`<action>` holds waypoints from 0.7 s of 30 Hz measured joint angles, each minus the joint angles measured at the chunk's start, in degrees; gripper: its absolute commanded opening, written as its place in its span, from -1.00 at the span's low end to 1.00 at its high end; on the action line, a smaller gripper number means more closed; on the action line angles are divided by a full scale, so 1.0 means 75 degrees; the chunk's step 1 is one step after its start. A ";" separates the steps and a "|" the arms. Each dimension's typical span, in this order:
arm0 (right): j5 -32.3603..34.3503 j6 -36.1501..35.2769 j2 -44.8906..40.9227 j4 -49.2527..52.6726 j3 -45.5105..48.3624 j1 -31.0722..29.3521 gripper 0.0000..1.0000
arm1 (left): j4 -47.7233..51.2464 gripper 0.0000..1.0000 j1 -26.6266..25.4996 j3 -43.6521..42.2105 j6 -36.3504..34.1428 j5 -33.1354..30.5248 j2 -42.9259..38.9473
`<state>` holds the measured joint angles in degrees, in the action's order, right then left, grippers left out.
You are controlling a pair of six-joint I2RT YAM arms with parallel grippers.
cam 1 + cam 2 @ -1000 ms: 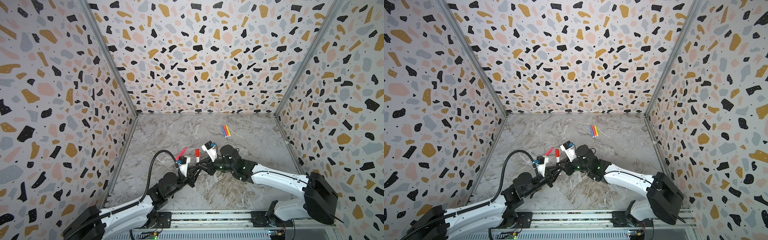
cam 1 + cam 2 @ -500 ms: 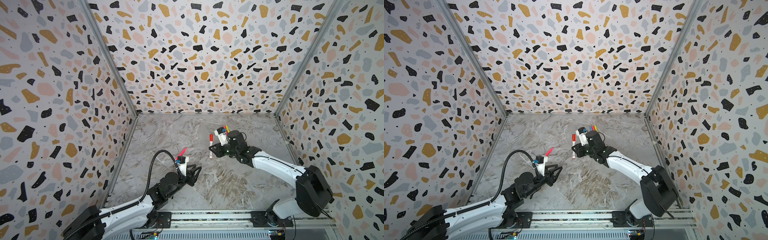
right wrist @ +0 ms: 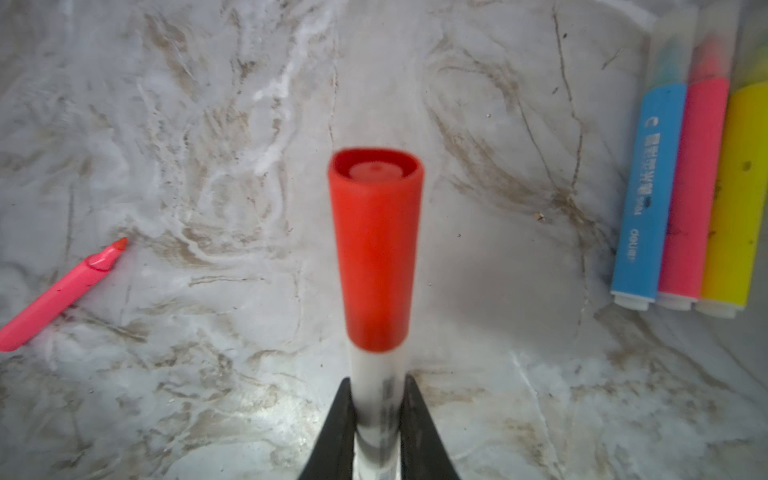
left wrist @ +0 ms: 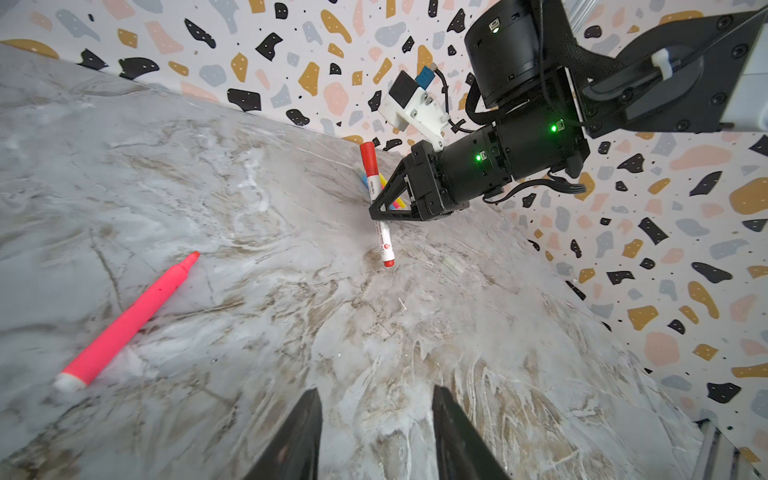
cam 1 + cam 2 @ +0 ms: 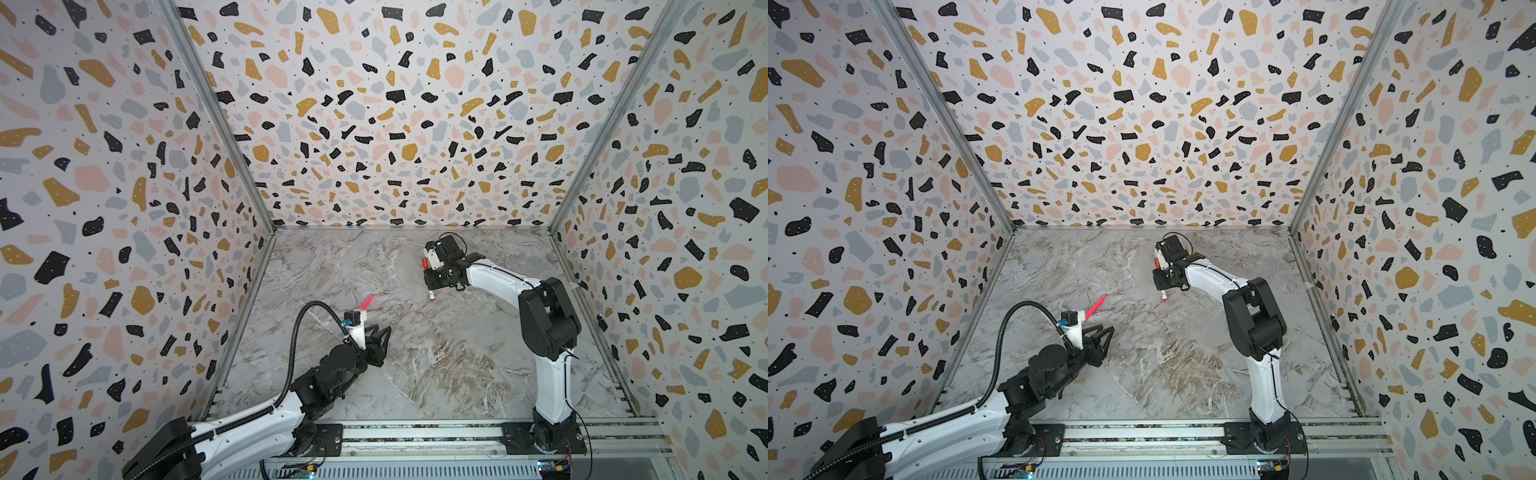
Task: Insert the pens into the pen caps
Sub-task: 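Pull the capped marker from the left gripper toward the highlighters with the right, then lower the capped white marker beside the highlighters and release it with the right gripper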
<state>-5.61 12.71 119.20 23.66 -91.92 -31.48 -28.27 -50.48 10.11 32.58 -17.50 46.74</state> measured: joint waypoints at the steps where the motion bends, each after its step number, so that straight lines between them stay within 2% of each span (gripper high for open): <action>1: 0.0093 -0.0061 0.0166 0.0119 -0.0221 -0.0006 -0.93 | 0.0085 -0.12 0.0000 0.0000 -0.0003 -0.0085 -0.0041; 10: 0.0682 -0.0606 0.1457 0.1005 -0.1839 -0.0009 -0.93 | 0.0903 -0.09 0.0242 0.0003 -0.0038 -0.0615 -0.0813; 21: 0.1507 -0.1037 0.2384 0.1792 -0.3182 0.0108 -0.92 | 0.1186 -0.09 0.0504 0.0003 -0.0029 -0.0729 -0.0874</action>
<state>5.69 4.93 137.08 37.10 -115.79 -30.68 -19.38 -46.70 10.13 32.36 -22.96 40.18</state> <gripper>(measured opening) 0.179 0.455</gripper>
